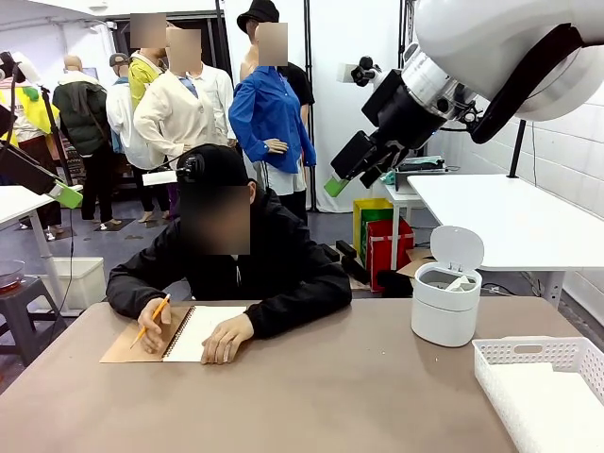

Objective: Sort the paper based on its condition.
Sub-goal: If a person hands you a paper, place it in the Organizing basket , and if it's crumpled, put it in the Trash can.

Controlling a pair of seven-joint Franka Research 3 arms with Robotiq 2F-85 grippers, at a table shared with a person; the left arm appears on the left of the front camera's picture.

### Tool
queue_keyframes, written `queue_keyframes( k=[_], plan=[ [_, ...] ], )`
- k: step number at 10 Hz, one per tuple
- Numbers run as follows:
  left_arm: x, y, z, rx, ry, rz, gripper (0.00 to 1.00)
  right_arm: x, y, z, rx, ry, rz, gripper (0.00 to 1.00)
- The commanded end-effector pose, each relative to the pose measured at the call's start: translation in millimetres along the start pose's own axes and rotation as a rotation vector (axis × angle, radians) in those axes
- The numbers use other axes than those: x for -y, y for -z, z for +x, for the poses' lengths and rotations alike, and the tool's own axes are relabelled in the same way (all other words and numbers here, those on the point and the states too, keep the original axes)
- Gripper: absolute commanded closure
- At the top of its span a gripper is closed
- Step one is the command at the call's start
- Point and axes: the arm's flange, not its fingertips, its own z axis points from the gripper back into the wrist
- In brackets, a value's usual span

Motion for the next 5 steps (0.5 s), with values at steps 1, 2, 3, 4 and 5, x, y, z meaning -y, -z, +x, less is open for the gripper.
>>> queue_keyframes(
  k=[1, 2, 3, 4, 5],
  plan=[
    [-1.0, 0.3, -0.9, 0.004, -0.003, 0.003, 0.00, -11.0, 9.8, 4.0, 0.028, -0.008, -0.007, 0.00],
    [-1.0, 0.3, -0.9, 0.004, -0.003, 0.003, 0.00, -15.7, 13.1, 7.7, 0.036, -0.027, 0.014, 0.00],
    [-1.0, 0.3, -0.9, 0.004, -0.003, 0.003, 0.00, -26.9, 13.6, 9.3, 0.048, -0.037, -0.013, 0.00],
    [-1.0, 0.3, -0.9, 0.004, -0.003, 0.003, 0.00, -22.1, 13.2, 10.0, 0.064, -0.035, -0.015, 0.00],
    [-1.0, 0.3, -0.9, 0.004, -0.003, 0.003, 0.00, -21.9, 15.4, 6.0, 0.079, -0.013, -0.007, 0.00]
  ],
)
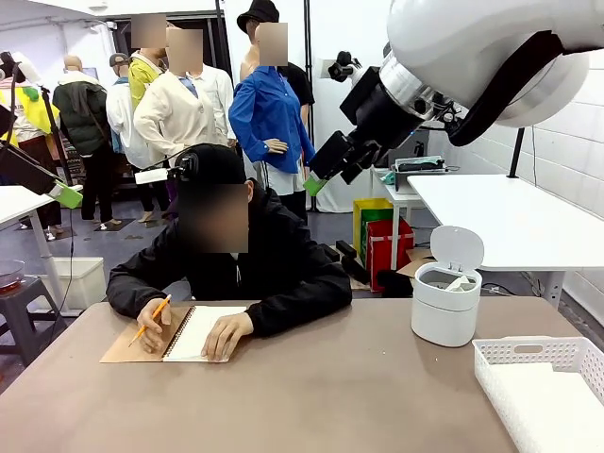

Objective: Sort the paper based on its condition.
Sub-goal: If a person hands you a paper, place it in the Organizing basket , and if it's crumpled, put it in the Trash can.

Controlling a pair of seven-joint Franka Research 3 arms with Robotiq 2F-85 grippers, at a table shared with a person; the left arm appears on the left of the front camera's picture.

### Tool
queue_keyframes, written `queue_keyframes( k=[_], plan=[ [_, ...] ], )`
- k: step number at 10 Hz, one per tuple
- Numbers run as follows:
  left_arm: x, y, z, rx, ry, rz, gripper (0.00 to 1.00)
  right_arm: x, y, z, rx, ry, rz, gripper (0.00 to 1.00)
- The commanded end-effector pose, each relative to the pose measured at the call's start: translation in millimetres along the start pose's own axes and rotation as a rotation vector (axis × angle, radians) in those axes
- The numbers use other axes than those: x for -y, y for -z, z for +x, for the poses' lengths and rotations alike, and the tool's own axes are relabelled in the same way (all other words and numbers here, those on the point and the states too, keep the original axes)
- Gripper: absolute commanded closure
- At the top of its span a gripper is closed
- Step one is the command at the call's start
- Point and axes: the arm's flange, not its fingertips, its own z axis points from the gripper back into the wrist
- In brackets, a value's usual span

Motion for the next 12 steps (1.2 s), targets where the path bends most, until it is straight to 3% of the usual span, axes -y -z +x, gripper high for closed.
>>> queue_keyframes(
  k=[1, 12],
  plan=[
    [-1.0, 0.2, -0.9, 0.004, -0.003, 0.003, 0.00, 0.0, -0.3, -1.0, -0.013, -0.003, 0.005, 0.00],
    [-1.0, 0.2, -0.9, 0.004, -0.003, 0.003, 0.00, 0.0, -0.3, -1.0, -0.013, -0.003, 0.005, 0.00]
  ],
)
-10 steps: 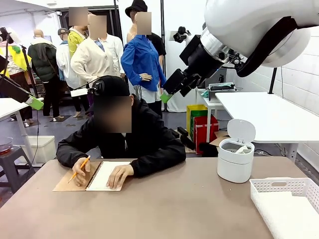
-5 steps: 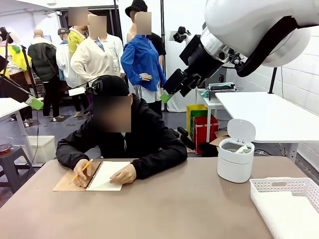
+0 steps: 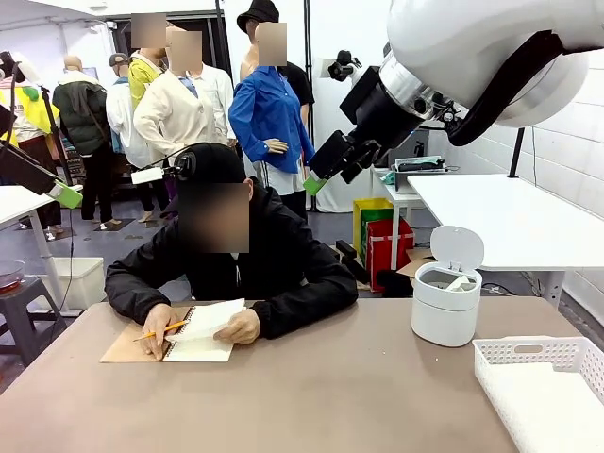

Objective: Sort the paper based on its condition.
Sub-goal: If a person hands you a paper, place it in the Organizing basket , and if it's crumpled, put it in the Trash can.

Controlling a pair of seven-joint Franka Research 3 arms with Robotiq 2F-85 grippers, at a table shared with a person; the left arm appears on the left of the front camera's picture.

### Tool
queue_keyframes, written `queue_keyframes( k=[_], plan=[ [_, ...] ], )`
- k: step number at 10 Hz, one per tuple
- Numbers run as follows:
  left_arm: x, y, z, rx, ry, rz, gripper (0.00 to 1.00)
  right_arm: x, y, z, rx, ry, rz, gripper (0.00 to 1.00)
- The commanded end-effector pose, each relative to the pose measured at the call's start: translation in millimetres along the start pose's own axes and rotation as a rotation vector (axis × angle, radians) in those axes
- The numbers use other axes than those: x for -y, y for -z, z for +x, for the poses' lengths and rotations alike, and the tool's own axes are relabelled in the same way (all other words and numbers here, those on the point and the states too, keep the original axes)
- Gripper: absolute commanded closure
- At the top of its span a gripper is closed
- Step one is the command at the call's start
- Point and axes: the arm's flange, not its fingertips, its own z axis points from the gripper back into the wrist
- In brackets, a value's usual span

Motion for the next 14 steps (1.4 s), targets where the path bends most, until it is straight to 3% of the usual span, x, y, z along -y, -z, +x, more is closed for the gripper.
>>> queue_keyframes(
  k=[1, 14],
  plan=[
    [-1.0, 0.2, -0.9, 0.004, -0.003, 0.003, 0.00, 0.3, 0.0, -1.0, -0.010, -0.002, 0.004, 0.00],
    [-1.0, 0.2, -0.9, 0.004, -0.003, 0.003, 0.00, 0.3, 0.0, -1.0, -0.010, -0.002, 0.004, 0.00]
  ],
)
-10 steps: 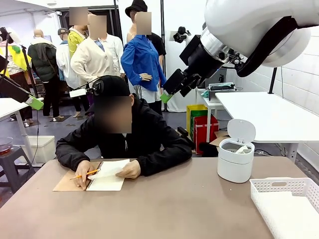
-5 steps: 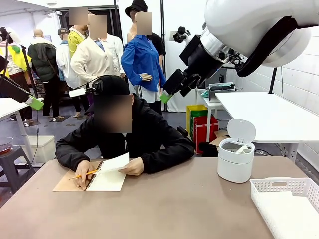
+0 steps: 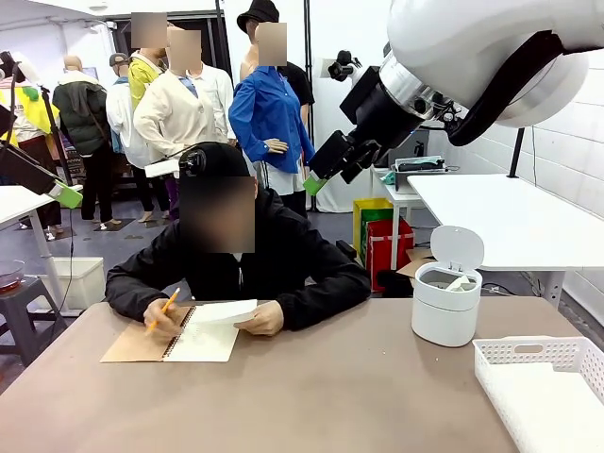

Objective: Sort the paper based on its condition.
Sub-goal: If a person hands you a paper, place it in the Organizing basket , and if it's crumpled, put it in the Trash can.

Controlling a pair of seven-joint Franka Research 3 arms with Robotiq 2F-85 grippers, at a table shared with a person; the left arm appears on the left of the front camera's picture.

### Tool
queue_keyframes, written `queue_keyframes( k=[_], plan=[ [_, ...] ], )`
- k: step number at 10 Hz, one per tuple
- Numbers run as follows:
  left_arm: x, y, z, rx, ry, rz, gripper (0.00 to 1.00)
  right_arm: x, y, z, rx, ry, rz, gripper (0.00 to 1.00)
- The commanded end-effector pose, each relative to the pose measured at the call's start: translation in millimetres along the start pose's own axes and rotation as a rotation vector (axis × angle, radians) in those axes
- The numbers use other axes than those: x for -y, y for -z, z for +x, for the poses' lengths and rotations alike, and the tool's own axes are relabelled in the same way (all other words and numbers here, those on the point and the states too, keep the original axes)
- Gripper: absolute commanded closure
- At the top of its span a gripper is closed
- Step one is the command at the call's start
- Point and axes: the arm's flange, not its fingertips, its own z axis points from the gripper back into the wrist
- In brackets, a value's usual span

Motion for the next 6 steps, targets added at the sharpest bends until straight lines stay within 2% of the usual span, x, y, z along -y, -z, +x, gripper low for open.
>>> queue_keyframes(
  k=[1, 6],
  plan=[
    [-1.0, 0.2, -0.9, 0.004, -0.003, 0.003, 0.00, 0.3, 0.0, -1.0, -0.010, -0.002, 0.004, 0.00],
    [-1.0, 0.2, -0.9, 0.004, -0.003, 0.003, 0.00, 0.3, 0.0, -1.0, -0.010, -0.002, 0.004, 0.00]
  ],
)
